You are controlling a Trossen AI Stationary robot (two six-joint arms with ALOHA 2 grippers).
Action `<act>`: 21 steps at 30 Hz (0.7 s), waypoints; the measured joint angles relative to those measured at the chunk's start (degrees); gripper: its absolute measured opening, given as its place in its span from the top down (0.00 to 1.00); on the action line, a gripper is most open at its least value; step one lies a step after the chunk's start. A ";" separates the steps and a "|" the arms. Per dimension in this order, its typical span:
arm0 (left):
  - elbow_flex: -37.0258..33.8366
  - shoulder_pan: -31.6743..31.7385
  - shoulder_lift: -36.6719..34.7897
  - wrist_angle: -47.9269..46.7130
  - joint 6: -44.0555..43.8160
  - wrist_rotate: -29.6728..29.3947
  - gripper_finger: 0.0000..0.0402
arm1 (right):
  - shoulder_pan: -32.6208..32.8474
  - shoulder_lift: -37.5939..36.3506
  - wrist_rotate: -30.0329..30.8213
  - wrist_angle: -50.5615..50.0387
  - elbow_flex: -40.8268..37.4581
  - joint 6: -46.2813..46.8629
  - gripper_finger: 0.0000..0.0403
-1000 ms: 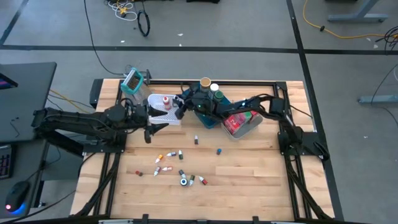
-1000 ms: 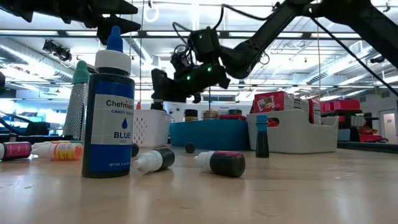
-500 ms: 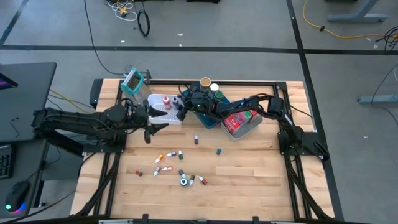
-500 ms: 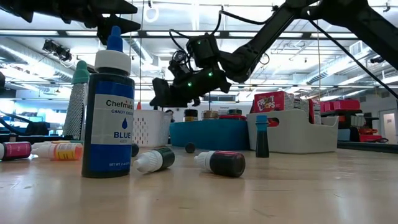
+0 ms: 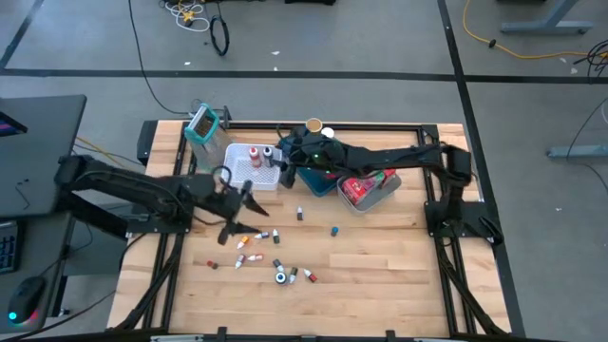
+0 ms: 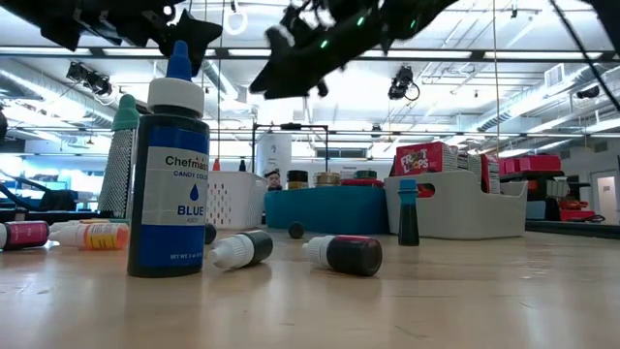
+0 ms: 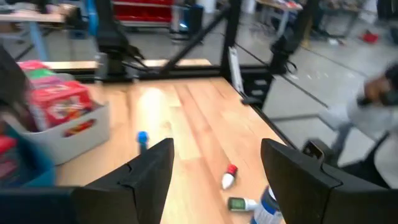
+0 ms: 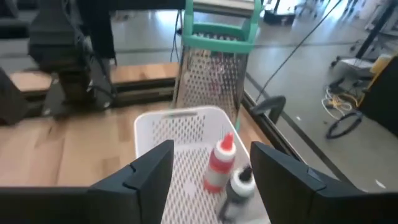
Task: Pick & Place Kitchen Items
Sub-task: Put the blue food coloring bottle into the white bin
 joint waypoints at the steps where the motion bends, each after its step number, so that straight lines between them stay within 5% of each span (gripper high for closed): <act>1: -0.02 -0.96 1.86 1.35 0.46 0.08 0.37 | 0.43 -1.27 0.25 -2.15 0.00 -0.01 0.46; 10: -0.02 -10.93 18.06 19.86 3.89 0.37 0.37 | 4.14 -5.01 3.02 -6.33 0.00 0.34 0.47; 21: 1.66 -18.20 36.13 38.14 -2.34 0.35 0.37 | 6.41 -4.97 3.04 -7.35 0.00 4.79 0.47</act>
